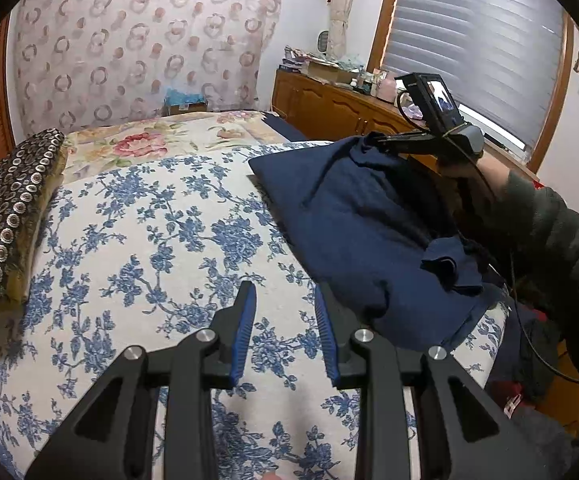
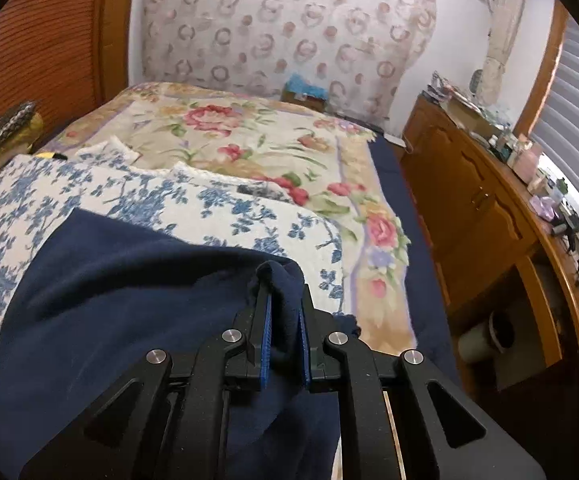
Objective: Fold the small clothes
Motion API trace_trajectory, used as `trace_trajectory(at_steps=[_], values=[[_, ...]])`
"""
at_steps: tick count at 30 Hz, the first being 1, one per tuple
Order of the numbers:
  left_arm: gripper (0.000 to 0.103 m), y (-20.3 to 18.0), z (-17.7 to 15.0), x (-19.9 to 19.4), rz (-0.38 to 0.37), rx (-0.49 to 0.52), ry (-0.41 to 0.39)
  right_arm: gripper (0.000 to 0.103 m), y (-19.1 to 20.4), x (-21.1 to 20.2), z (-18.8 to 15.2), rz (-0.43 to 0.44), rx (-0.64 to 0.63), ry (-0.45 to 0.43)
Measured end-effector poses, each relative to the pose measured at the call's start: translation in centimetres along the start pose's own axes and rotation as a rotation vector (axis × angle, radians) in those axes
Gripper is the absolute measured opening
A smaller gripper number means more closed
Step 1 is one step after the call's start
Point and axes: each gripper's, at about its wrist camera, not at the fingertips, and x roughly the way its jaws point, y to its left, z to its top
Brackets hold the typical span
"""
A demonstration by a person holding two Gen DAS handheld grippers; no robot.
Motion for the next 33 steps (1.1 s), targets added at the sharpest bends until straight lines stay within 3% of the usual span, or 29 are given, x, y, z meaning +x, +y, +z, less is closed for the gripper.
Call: trace_trajectory(at_steps=[5,7,11,14,19,25,33], values=[[0.028,-1.0,-0.1,0.5,-0.015,0.016,0.01,0.009,-1.2,-0.9,0.3,-0.087,0.021,-0.016],[0.028,-1.4,-0.2,0.8,-0.02,0.026,0.019,0.01,-1.9,-1.7,0.2,-0.081,0.043,-0.022],[0.028,-2.2,-0.5,1.5,-0.03,0.034,0.034,0.031,-2.4,-4.9,-1.0,-0.017,0.074,-0.063],[0.028,-2.7,-0.7,2.1,-0.042,0.033,0.044,0.04,-1.4,-7.7,-3.1,0.036,0.075,-0.08],[0.028,-3.6,-1.2,3.1,-0.056,0.044,0.073,0.04,2.4,-11.1,-7.3,0.154,0.026,-0.073],[0.028,-3.8,-1.6,3.6,-0.057,0.033,0.087,0.04,6.9,-12.3,-10.8,0.279,-0.009,-0.031],[0.029,-4.2,-2.3,4.1,-0.069,0.033,0.112,0.04,9.4,-11.9,-13.2,0.3,-0.033,0.038]])
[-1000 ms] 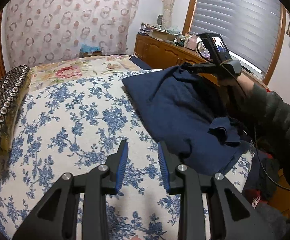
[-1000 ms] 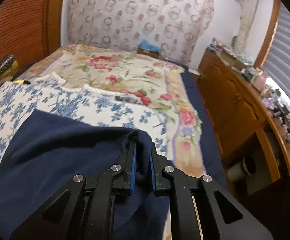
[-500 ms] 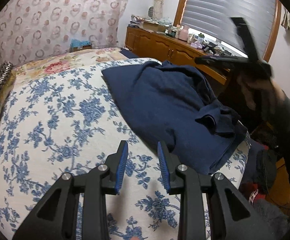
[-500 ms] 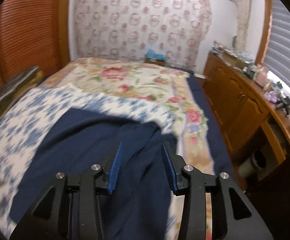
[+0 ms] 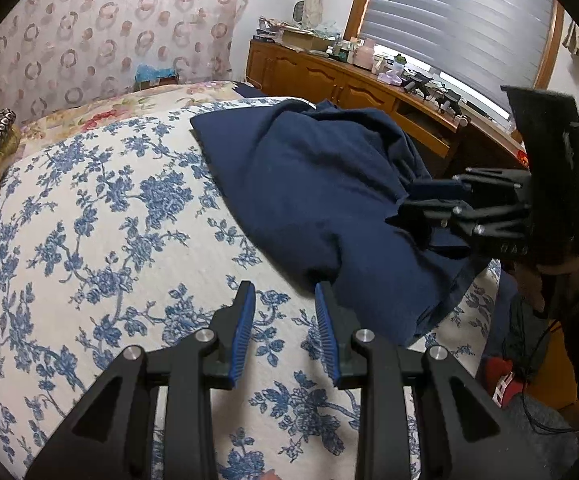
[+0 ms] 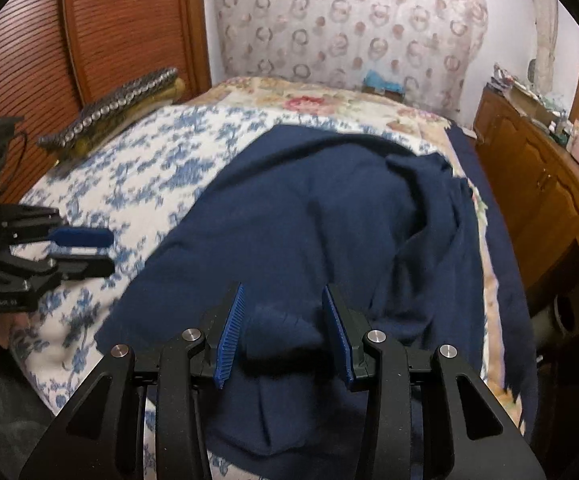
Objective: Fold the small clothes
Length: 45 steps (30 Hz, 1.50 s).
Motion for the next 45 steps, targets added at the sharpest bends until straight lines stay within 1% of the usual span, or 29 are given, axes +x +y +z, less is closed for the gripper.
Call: trace_trajectory(at_steps=[4,5,6,7,8,9,11,14,16,19,23,26,27,28,29,32,37,41,43,44,45], values=[[0.029,-0.7,-0.3,0.3,-0.016,0.012,0.01,0.04,-0.5,-0.3,-1.5,-0.011,0.009,0.016],[0.029,-0.8,-0.3,0.3,-0.02,0.014,0.012,0.036,-0.8,-0.4,-1.8,-0.009,0.017,0.017],[0.029,-0.9,-0.4,0.4,-0.023,0.016,0.014,0.029,-1.1,-0.6,-2.1,-0.007,0.024,0.013],[0.029,-1.1,-0.4,0.5,-0.026,0.02,0.016,0.02,-1.3,-0.9,-2.3,-0.003,0.028,0.009],[0.029,-1.3,-0.4,0.5,-0.029,0.023,0.018,0.019,-1.6,-1.2,-2.5,0.004,0.032,0.003],[0.029,-1.3,-0.4,0.6,-0.032,0.026,0.02,0.013,-1.9,-1.6,-2.7,0.008,0.036,-0.005],[0.029,-1.6,-0.4,0.6,-0.035,0.03,0.021,0.01,-2.4,-2.9,-3.1,-0.002,0.041,-0.026],[0.029,-1.7,-0.4,0.6,-0.04,0.031,0.021,0.01,-3.4,-5.2,-3.5,-0.039,0.039,-0.047],[0.029,-1.9,-0.4,0.6,-0.046,0.031,0.022,0.01,-4.2,-6.7,-4.0,-0.078,0.037,-0.051],[0.029,-2.2,-0.3,0.7,-0.056,0.035,0.027,0.01,-5.3,-7.8,-4.8,-0.117,0.049,-0.037],[0.029,-2.6,-0.3,1.2,-0.057,0.044,0.041,0.01,-6.7,-8.0,-5.7,-0.123,0.096,-0.009],[0.029,-2.9,-0.2,1.4,-0.055,0.05,0.05,0.022,-6.5,-8.3,-5.9,-0.142,0.088,-0.015],[0.029,-3.0,-0.1,1.5,-0.055,0.052,0.053,0.025,-6.6,-8.5,-5.9,-0.141,0.097,-0.024],[0.029,-3.1,-0.1,1.6,-0.053,0.052,0.058,0.031,-6.7,-8.8,-5.9,-0.137,0.105,-0.035],[0.029,-3.1,0.0,1.7,-0.052,0.051,0.061,0.034,-6.9,-9.0,-5.8,-0.135,0.115,-0.05],[0.029,-3.2,-0.1,2.1,-0.046,0.042,0.072,0.037,-7.3,-9.1,-5.7,-0.119,0.138,-0.082],[0.029,-3.2,-0.1,2.4,-0.068,0.026,0.087,0.038,-8.3,-7.8,-5.8,-0.127,0.183,-0.091],[0.029,-3.6,-0.5,2.7,-0.118,0.019,0.11,0.038,-8.8,-6.2,-6.2,-0.108,0.207,-0.053],[0.029,-3.9,-0.7,2.6,-0.122,0.035,0.109,0.038,-8.7,-5.8,-6.5,-0.098,0.192,-0.036],[0.026,-4.0,-0.7,2.6,-0.126,0.038,0.111,0.038,-8.7,-5.7,-6.6,-0.099,0.19,-0.028],[0.02,-4.1,-0.8,2.6,-0.139,0.038,0.113,0.038,-8.7,-5.6,-6.8,-0.097,0.187,-0.017]])
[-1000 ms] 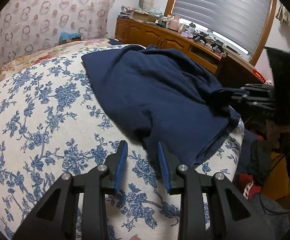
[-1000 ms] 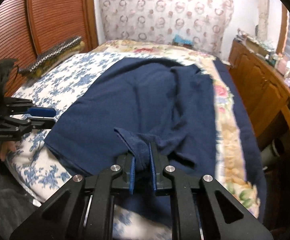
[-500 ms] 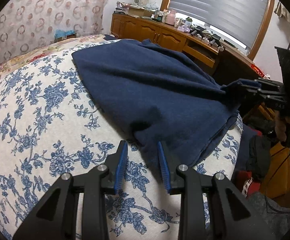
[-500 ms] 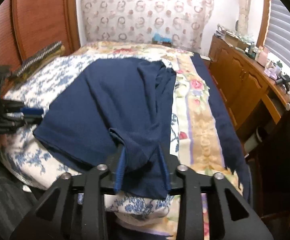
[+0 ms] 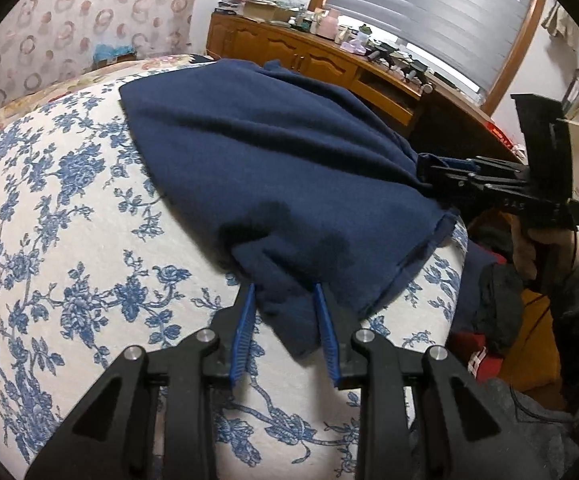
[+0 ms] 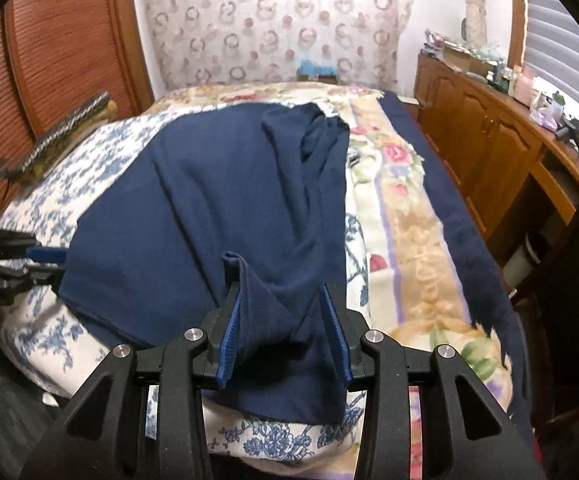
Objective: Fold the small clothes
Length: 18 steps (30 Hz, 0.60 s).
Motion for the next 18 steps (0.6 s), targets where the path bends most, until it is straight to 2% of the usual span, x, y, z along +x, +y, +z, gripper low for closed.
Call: trace_trajectory(at_steps=[2,3,5,7,12,15,17,18], values=[[0.009,-0.2,0.0,0.0,-0.001,0.006,-0.002,0.03,-0.3,0.1,-0.3,-0.009,-0.005,0.015],[0.007,-0.3,-0.1,-0.2,0.001,0.012,-0.007,0.027,-0.5,0.1,-0.5,-0.016,-0.009,0.025],[0.005,-0.5,-0.1,-1.0,-0.01,0.017,-0.026,0.007,-0.6,0.1,-0.8,-0.024,-0.023,0.047],[0.005,-0.8,-0.2,-2.1,-0.013,0.021,-0.046,0.004,-0.8,-0.2,-1.2,-0.055,-0.05,0.077],[0.005,-1.0,-0.5,-2.9,-0.012,0.022,-0.053,0.004,-2.0,-1.7,-1.6,-0.062,-0.037,0.081],[0.005,-1.1,-0.6,-2.7,0.0,0.025,-0.051,0.005,-2.3,-3.3,-1.0,-0.068,-0.034,0.043],[0.005,-0.9,-0.6,-2.6,0.002,0.018,-0.049,0.022,-2.5,-4.4,-0.1,-0.09,-0.033,0.004],[0.005,-1.0,-0.5,-2.5,0.004,0.016,-0.05,0.023,-2.6,-4.8,0.4,-0.096,-0.038,-0.013]])
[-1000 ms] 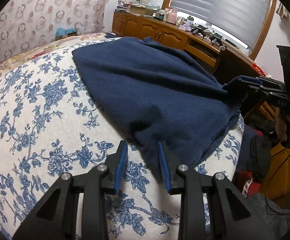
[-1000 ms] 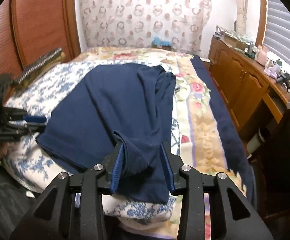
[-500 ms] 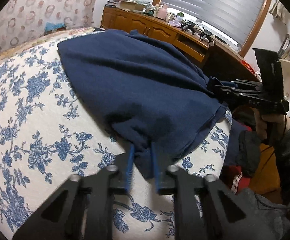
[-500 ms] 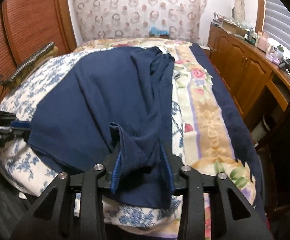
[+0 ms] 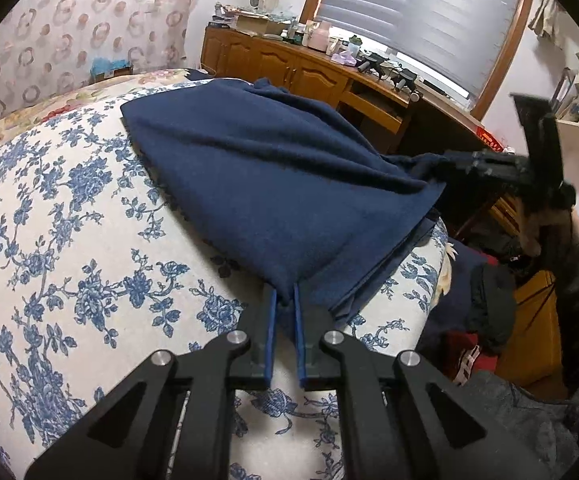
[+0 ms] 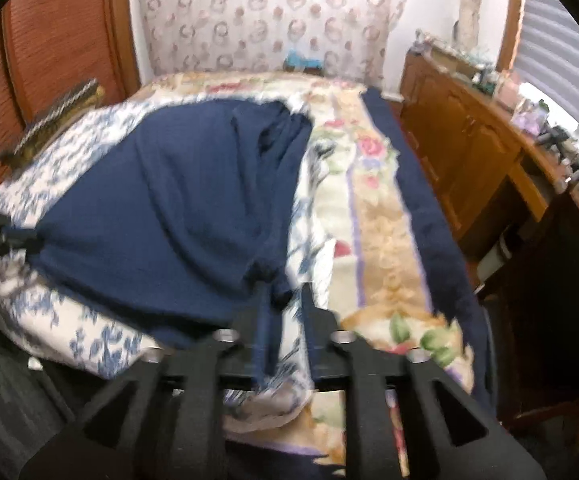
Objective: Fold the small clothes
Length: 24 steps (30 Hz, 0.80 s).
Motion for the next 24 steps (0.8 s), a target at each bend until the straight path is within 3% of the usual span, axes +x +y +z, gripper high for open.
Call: trace_trajectory(at_steps=[6,11,18,24], values=[[0.005,0.0,-0.1,0.1,0.008,-0.012,-0.011,0.029,-0.3,1.1,4.5,0.021,-0.009,-0.083],[0.005,-0.1,-0.1,0.2,0.021,-0.014,-0.016,0.029,-0.3,6.9,10.5,0.089,0.021,-0.103],[0.005,0.0,-0.2,0.5,0.025,-0.012,-0.005,0.029,0.0,17.0,17.2,0.142,0.064,0.012],[0.005,0.0,-0.3,0.8,0.026,-0.011,0.003,0.026,-0.1,22.0,18.4,0.162,0.104,0.142]])
